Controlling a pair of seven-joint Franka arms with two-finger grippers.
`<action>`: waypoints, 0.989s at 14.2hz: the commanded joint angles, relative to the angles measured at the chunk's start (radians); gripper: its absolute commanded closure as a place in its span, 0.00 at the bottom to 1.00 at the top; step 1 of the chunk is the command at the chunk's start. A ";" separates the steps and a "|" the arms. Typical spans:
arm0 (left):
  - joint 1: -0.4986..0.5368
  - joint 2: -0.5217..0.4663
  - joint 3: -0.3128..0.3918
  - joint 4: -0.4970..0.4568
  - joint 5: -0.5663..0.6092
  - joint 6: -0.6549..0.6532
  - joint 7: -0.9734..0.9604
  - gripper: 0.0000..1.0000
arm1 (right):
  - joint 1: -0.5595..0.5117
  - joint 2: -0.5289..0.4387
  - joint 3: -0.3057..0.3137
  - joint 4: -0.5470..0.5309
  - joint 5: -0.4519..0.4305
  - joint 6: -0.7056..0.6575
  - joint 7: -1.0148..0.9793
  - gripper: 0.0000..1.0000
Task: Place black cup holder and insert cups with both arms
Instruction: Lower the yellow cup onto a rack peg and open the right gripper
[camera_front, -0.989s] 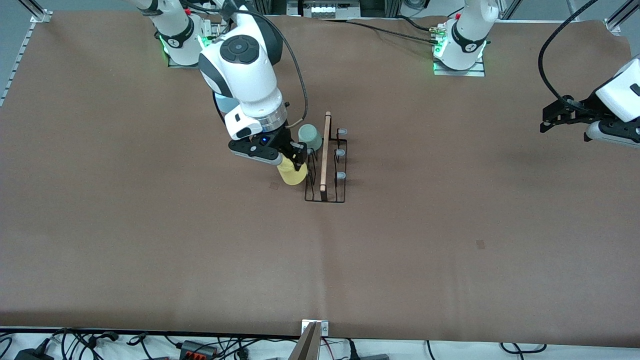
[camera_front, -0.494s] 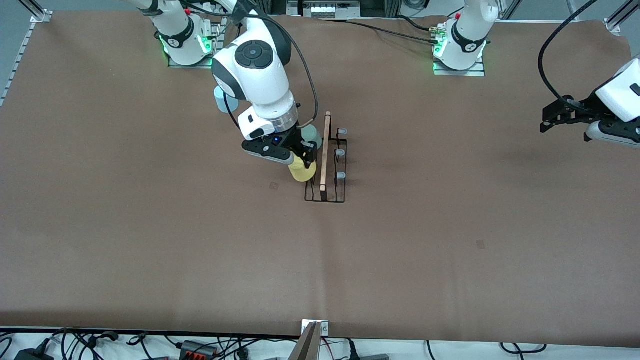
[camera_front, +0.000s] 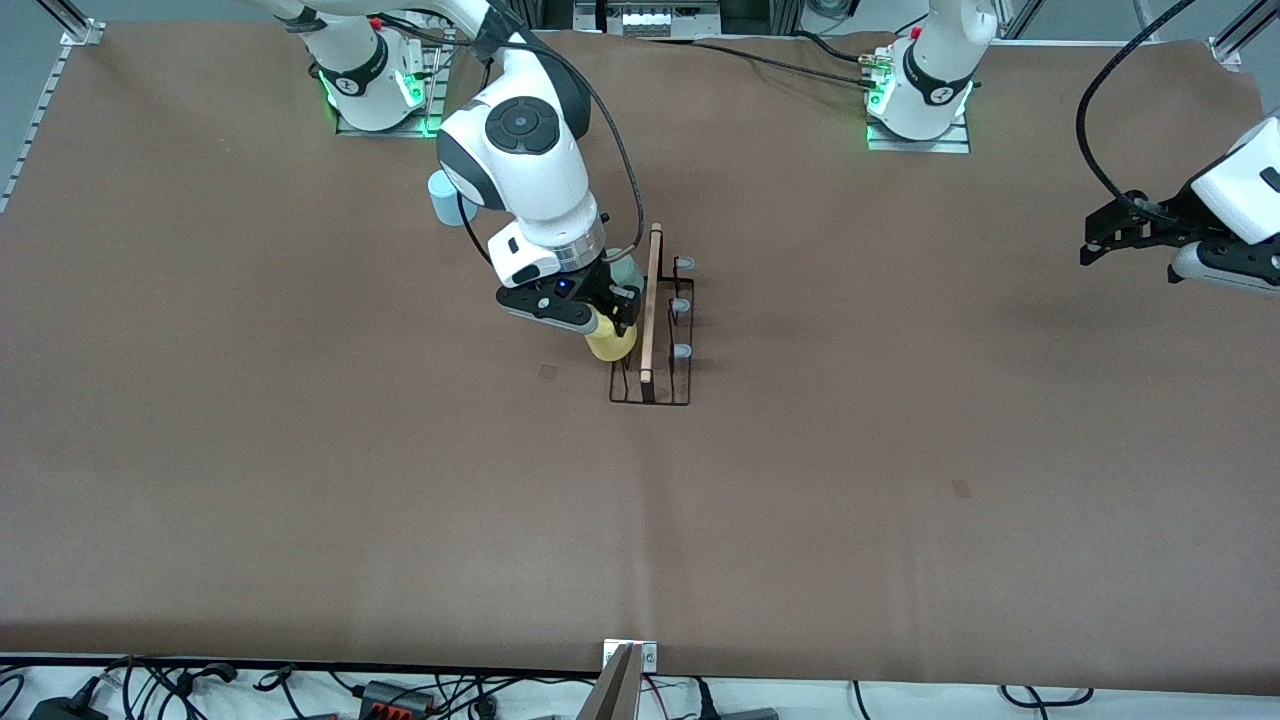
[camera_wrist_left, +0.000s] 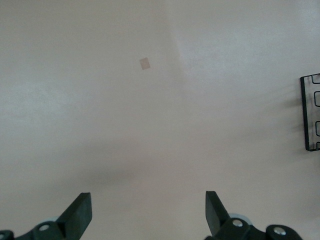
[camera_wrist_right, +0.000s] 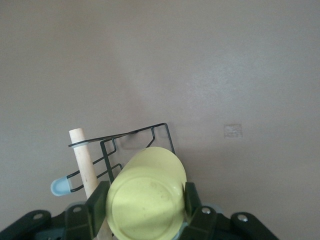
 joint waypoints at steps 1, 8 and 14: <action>0.000 -0.012 -0.005 0.001 0.019 0.000 -0.002 0.00 | 0.005 0.013 0.002 0.023 0.006 -0.006 0.015 0.73; 0.000 -0.012 -0.005 0.003 0.019 0.000 -0.002 0.00 | -0.047 -0.062 0.001 0.018 0.009 -0.044 -0.010 0.00; 0.000 -0.012 -0.005 0.003 0.019 0.000 -0.002 0.00 | -0.314 -0.272 0.007 0.017 0.131 -0.435 -0.362 0.00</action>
